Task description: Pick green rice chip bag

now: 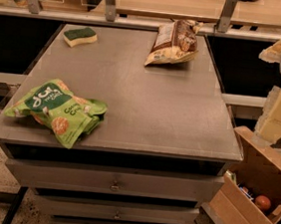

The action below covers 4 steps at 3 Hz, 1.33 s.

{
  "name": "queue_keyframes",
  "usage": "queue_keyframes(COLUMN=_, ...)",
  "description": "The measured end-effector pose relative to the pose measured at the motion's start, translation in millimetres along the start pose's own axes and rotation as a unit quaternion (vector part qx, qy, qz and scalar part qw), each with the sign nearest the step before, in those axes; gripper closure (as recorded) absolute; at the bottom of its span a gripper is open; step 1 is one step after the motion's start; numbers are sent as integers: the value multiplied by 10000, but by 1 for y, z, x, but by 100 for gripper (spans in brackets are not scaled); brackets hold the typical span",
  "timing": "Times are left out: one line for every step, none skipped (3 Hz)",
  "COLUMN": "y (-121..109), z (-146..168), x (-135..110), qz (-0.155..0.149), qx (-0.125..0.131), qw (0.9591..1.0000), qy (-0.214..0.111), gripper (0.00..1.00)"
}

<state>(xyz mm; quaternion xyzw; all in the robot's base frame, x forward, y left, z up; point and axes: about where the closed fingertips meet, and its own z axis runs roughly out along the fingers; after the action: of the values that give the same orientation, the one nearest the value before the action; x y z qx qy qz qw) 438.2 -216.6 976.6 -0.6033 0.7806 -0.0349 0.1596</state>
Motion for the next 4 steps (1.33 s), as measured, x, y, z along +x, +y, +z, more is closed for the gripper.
queue_keyframes(y=0, z=0, x=0, qz=0, qx=1, qw=10000, qy=0, gripper=0)
queue_keyframes(y=0, z=6, x=-34, qz=-320, qx=-38, qw=9995, qy=-57, gripper=0)
queue_keyframes(y=7, z=23, x=-101, qz=-957, qx=-146, qw=9952, qy=-109, gripper=0)
queue_keyframes(y=24, z=44, x=-171, qz=-1617, qx=-314, qw=9863, qy=-99, gripper=0)
